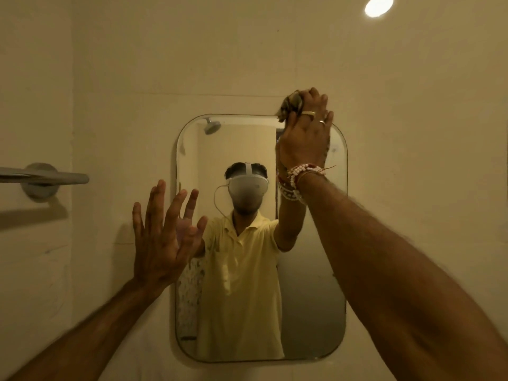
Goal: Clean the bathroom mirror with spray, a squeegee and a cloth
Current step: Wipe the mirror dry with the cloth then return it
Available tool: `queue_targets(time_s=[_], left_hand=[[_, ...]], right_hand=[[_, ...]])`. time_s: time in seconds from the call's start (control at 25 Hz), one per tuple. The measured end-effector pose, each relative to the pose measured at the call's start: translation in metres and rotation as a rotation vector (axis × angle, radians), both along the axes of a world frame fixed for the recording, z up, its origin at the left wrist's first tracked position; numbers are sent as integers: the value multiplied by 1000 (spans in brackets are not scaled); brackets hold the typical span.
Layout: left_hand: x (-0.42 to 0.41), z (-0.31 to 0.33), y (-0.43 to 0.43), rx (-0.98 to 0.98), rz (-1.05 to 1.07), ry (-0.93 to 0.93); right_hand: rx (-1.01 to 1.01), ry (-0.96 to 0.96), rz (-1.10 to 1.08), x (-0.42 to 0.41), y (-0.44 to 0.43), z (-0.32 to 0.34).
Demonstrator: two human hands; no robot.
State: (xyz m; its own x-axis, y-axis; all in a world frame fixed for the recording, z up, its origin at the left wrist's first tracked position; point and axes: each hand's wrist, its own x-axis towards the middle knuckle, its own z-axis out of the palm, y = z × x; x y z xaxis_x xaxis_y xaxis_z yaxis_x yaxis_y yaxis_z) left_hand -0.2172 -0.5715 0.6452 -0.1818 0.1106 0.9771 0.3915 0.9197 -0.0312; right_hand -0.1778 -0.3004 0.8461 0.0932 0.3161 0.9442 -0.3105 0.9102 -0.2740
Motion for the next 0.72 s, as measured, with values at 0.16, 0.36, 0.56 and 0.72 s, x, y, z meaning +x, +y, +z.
queue_targets(time_s=[0.16,0.36,0.56,0.72], left_hand=[[8,6,-2,73,-221,76],[15,-5,-20,127,-244,85],[25,-36,-36,186,-216,25],[36,-67,-47,177,-181,-42]], right_hand=[[305,-52,106,-4,-65,-9],[592,-174,95,-21,-138,-42],[689,-236,94,-25,-148,-109],[802,-310,84,-19,-142,-198]])
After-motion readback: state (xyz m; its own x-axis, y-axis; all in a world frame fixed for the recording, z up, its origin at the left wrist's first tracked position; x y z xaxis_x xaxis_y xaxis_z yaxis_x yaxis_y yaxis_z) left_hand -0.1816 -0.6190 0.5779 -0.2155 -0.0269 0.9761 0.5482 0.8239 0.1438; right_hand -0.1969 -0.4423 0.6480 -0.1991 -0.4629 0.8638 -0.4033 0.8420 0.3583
